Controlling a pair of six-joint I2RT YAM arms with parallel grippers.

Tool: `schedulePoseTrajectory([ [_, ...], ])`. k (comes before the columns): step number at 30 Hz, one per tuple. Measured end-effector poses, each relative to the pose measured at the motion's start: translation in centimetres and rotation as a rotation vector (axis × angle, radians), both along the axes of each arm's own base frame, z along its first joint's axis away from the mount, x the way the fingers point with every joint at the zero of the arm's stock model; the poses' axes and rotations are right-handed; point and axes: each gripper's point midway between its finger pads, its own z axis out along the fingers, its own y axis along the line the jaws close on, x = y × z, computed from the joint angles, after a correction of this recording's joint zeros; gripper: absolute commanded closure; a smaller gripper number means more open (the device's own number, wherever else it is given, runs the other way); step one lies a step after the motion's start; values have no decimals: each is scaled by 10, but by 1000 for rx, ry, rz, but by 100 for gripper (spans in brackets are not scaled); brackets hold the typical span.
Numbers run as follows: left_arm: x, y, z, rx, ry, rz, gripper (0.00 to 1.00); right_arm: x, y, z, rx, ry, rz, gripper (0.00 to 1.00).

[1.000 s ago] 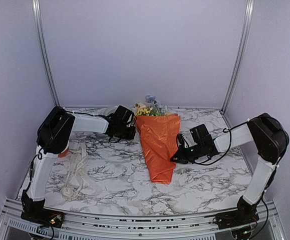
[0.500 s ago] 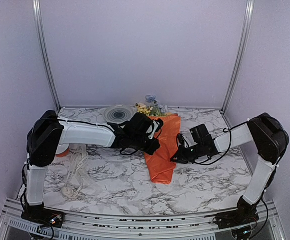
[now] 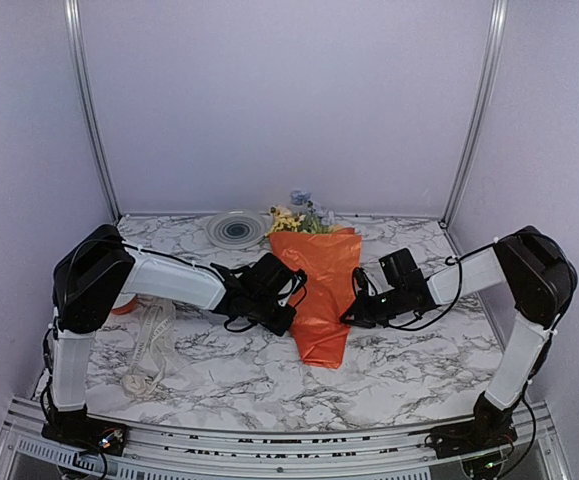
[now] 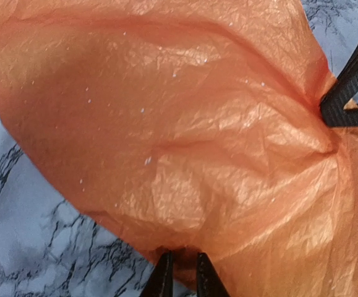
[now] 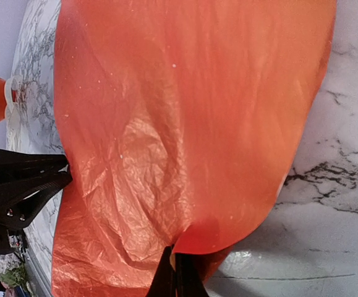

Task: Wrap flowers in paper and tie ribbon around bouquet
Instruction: Press the fold line of the folded bouquet.

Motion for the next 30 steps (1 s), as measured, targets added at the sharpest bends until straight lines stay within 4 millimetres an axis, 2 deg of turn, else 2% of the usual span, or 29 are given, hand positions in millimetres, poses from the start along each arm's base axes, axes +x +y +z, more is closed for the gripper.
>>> schedulePoseTrajectory([
  [5,-9,21,0,34,5,14,87,0,0,0,1,1,1,100],
  [8,-13,23,5,50,-7,6,87,0,0,0,1,1,1,100],
  [11,-19,15,19,53,-49,-32,87,0,0,0,1,1,1,100],
  [17,-44,-26,43,28,-119,-177,87,0,0,0,1,1,1,100],
  [19,-57,-37,41,31,-122,-241,87,0,0,0,1,1,1,100],
  [22,-79,-44,26,59,-97,-328,90,0,0,0,1,1,1,100],
  [26,-100,-40,3,108,-44,-409,94,-1,0,0,2,3,2,100],
  [30,-111,-38,-1,93,-10,-454,96,-2,1,0,4,7,5,100],
])
